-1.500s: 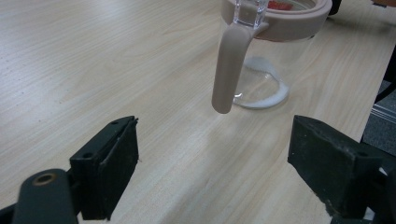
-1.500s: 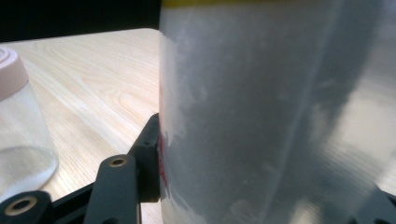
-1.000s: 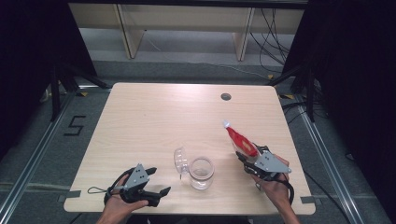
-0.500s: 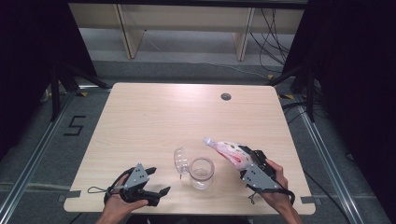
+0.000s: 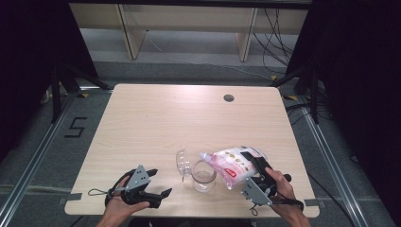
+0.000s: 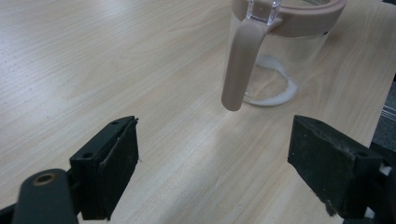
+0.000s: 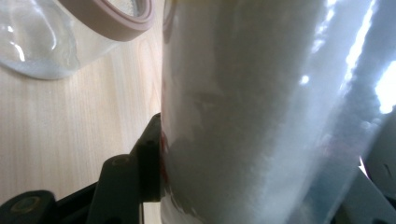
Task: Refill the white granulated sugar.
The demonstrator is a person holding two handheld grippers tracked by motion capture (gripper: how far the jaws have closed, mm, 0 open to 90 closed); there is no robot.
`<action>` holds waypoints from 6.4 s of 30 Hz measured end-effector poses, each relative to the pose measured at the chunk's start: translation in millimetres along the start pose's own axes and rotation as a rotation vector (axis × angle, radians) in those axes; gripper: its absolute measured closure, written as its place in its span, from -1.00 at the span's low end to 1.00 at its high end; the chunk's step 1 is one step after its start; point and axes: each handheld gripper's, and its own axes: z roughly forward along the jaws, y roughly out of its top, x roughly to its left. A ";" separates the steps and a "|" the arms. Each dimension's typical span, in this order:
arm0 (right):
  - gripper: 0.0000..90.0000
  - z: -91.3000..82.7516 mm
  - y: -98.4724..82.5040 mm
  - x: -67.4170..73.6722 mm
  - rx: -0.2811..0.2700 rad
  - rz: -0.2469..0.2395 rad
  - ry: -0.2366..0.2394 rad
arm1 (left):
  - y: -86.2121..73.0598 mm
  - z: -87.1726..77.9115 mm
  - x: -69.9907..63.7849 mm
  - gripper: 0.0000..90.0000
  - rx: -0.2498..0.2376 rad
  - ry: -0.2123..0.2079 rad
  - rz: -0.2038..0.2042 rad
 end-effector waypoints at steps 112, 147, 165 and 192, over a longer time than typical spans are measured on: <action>0.17 -12.3 19.6 1.4 0.172 -0.711 -0.117 | -2.1 2.7 -4.2 -0.65 -0.001 0.004 -0.020; 0.18 -12.4 22.8 -0.8 0.157 -0.748 -0.121 | -2.0 1.9 -3.8 -0.64 0.007 0.002 -0.010; 0.19 -13.2 21.9 1.0 0.171 -0.721 -0.121 | -2.0 1.7 -4.0 -0.64 0.006 0.004 -0.010; 0.19 -12.9 23.9 1.1 0.163 -0.748 -0.124 | -2.1 1.6 -4.2 -0.64 0.009 0.005 -0.007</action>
